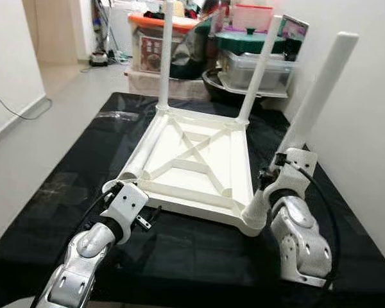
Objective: Building children table
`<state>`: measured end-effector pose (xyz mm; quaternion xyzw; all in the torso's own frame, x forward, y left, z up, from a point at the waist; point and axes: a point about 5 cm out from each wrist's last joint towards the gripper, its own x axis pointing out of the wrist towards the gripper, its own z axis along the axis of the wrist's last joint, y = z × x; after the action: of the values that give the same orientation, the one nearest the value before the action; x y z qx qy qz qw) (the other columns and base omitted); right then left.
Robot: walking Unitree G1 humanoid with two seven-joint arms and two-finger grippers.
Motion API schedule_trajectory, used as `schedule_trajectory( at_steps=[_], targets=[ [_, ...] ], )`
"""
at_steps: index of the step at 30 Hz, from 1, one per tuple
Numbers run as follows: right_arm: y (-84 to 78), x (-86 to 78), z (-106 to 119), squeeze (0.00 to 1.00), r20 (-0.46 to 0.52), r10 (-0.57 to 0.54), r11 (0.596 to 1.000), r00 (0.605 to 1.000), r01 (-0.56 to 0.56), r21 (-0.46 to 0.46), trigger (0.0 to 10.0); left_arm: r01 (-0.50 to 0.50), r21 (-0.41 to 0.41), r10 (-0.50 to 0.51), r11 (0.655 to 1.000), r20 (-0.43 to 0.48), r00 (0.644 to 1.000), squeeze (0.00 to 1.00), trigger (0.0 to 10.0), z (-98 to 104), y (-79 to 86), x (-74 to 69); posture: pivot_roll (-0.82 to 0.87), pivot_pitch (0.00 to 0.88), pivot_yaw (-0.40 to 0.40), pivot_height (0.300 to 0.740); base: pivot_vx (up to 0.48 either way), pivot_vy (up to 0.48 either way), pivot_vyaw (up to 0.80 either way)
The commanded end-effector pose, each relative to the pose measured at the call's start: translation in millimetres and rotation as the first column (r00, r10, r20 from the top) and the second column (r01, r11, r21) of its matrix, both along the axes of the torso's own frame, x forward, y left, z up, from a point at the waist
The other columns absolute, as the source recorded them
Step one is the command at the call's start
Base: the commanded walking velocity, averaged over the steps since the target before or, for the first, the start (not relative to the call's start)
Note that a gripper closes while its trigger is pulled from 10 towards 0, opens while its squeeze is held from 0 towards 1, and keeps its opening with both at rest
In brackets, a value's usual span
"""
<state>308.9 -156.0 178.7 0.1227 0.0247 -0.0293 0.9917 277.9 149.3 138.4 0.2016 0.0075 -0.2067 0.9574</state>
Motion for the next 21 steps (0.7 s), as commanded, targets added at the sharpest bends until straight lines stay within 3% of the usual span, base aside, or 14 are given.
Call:
schedule_trajectory(
  at_steps=[1,2,3,6,10,11,13,14,15,16,17,18,19,21],
  targets=[
    [3.3,0.9,2.9,1.00,0.016,0.031,0.999,0.999,-0.031,0.018,10.0,0.017,-0.005,-0.017,1.000,-0.003,1.000,0.00,10.0,0.9,-4.5,-0.4,0.06,0.000,-0.104,0.740,0.000,0.000,0.00],
    [6.2,7.7,11.0,1.00,0.048,0.136,0.990,0.989,-0.137,0.018,10.0,0.017,-0.004,-0.017,1.000,-0.002,1.000,0.00,10.0,1.0,-4.3,0.1,0.06,0.000,-0.107,0.740,0.000,0.000,0.00],
    [7.5,11.2,17.2,0.00,0.068,0.197,0.980,0.978,-0.198,0.018,10.0,0.017,-0.004,-0.017,1.000,-0.001,1.000,0.00,10.0,1.1,-4.1,0.4,0.06,0.000,-0.107,0.740,0.000,0.000,0.00],
    [-2.1,18.2,25.8,0.00,0.123,0.317,0.948,0.941,-0.317,-0.019,10.0,0.015,-0.002,-0.015,1.000,0.001,1.000,0.00,10.0,1.3,-3.3,1.0,0.07,0.000,-0.110,0.740,0.000,0.000,0.00],
    [-22.0,21.6,33.7,0.00,0.168,0.514,0.858,0.841,-0.504,-0.103,10.0,0.012,0.001,-0.012,1.000,0.005,1.000,0.00,10.0,1.6,-2.3,1.8,0.08,0.000,-0.117,0.740,0.000,0.000,0.00],
    [-22.8,12.5,28.7,0.00,0.122,0.726,0.688,0.677,-0.710,-0.151,10.0,0.013,0.004,-0.013,1.000,0.006,1.000,0.00,10.0,1.3,-2.2,1.8,0.08,0.000,-0.121,0.740,0.000,0.000,0.00],
    [-22.8,12.5,28.7,0.00,0.122,0.726,0.688,0.677,-0.710,-0.151,10.0,0.013,0.004,-0.013,1.000,0.006,1.000,0.00,10.0,1.3,-2.2,1.8,0.08,0.000,-0.121,0.740,0.000,0.000,0.00],
    [-19.8,7.6,25.9,0.00,0.100,0.782,0.622,0.615,-0.768,-0.151,10.0,0.013,0.005,-0.013,1.000,0.006,1.000,0.00,10.0,1.2,-2.2,1.8,0.08,0.000,-0.121,0.740,0.000,0.000,0.00],
    [-19.8,7.6,25.9,0.00,0.100,0.782,0.622,0.615,-0.768,-0.151,10.0,0.013,0.005,-0.013,1.000,0.006,1.000,0.00,10.0,1.2,-2.2,1.8,0.08,0.000,-0.121,0.740,0.000,0.000,0.00],
    [-11.8,2.8,21.6,0.00,0.073,0.840,0.543,0.538,-0.825,-0.157,10.0,0.014,0.007,-0.014,1.000,0.007,1.000,0.00,10.0,1.2,-2.2,2.0,0.09,0.000,-0.125,0.740,0.000,0.000,0.00],
    [-11.8,2.8,21.6,0.00,0.073,0.840,0.543,0.538,-0.825,-0.157,10.0,0.014,0.007,-0.014,1.000,0.007,1.000,0.00,10.0,1.2,-2.2,2.0,0.09,0.000,-0.125,0.740,0.000,0.000,0.00],
    [2.2,-1.7,17.0,0.00,0.054,0.889,0.456,0.454,-0.873,-0.171,9.8,0.015,0.007,-0.015,1.000,0.011,1.000,0.00,10.0,2.2,-2.7,2.5,0.09,0.000,-0.129,0.740,0.000,0.000,0.00],
    [13.6,-3.6,14.1,0.00,0.051,0.913,0.408,0.406,-0.896,-0.177,4.7,0.016,0.007,-0.016,1.000,0.013,1.000,0.00,10.0,3.2,-3.1,2.5,0.10,0.000,-0.136,0.740,0.000,0.000,0.00],
    [20.3,-4.5,12.5,0.00,0.051,0.927,0.373,0.370,-0.910,-0.180,4.7,0.016,0.007,-0.017,1.000,0.015,1.000,0.00,10.0,3.8,-3.4,2.5,0.10,0.000,-0.136,0.740,0.000,0.000,0.00]
  ],
)
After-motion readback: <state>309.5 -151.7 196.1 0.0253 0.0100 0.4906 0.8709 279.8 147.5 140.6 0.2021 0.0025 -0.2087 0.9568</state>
